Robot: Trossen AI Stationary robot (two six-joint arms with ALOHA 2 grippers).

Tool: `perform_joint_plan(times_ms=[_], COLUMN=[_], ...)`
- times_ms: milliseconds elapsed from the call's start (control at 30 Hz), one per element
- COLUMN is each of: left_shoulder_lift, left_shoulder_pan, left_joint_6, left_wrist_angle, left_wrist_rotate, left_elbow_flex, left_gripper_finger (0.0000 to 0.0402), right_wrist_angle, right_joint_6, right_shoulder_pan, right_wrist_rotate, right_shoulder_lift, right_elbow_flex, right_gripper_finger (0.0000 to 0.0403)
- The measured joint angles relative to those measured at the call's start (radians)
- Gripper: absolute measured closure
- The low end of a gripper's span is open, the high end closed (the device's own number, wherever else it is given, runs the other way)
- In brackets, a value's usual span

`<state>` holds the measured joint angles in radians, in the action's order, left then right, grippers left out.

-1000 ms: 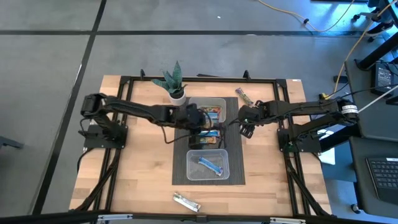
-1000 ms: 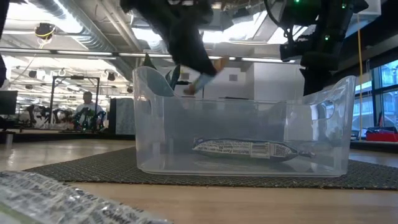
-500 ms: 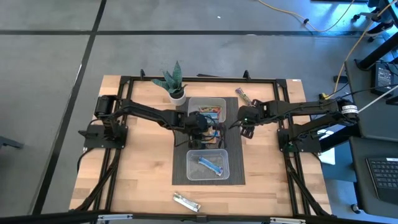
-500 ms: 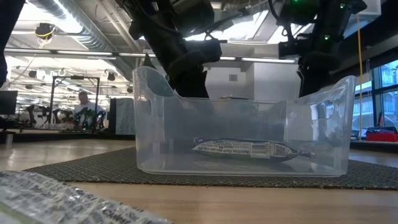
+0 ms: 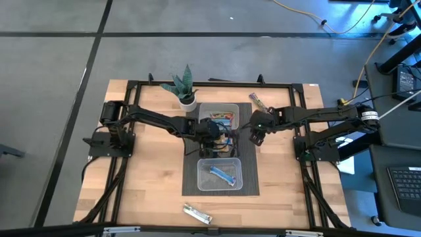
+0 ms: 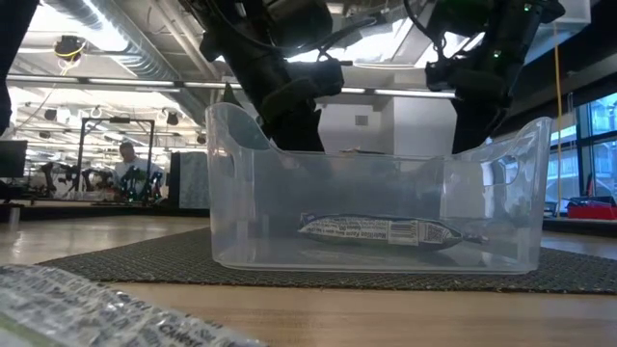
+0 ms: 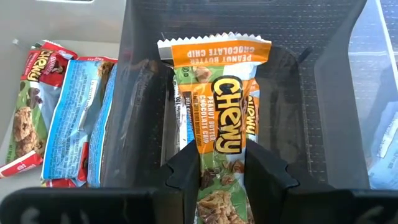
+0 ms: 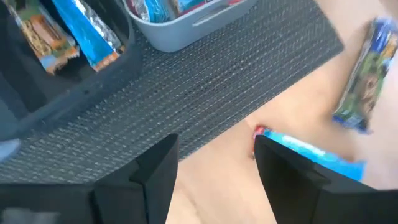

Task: Pick and place Granola Bars by type
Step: Put the yellow granola bar into the black bin, then put the red granola bar into the gray bin

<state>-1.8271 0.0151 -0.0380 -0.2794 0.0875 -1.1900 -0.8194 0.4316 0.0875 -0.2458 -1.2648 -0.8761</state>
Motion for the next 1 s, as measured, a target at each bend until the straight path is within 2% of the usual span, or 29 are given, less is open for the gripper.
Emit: perform_joint_plan(times_ms=[267, 700, 1000], left_shoulder_lift=[0.000, 0.005, 0.149], left_shoulder_pan=[0.000, -0.022, -0.023], left_joint_6=[0.015, 0.087, 0.077], left_wrist_angle=[0.022, 0.023, -0.104], left_wrist_rotate=[0.001, 0.013, 0.044], left_elbow_flex=[0.000, 0.000, 0.001], left_gripper_finger=[0.0280, 0.0210, 0.0209], right_wrist_angle=[-0.003, 0.004, -0.029], right_joint_6=[0.178, 0.168, 0.219], right_shoulder_pan=[0.000, 0.000, 0.027], right_wrist_rotate=[0.012, 0.012, 0.011], right_shoulder_lift=[0.000, 0.000, 0.000], right_elbow_flex=[0.000, 0.000, 0.000], right_gripper_finger=[0.0189, 0.0189, 0.0189])
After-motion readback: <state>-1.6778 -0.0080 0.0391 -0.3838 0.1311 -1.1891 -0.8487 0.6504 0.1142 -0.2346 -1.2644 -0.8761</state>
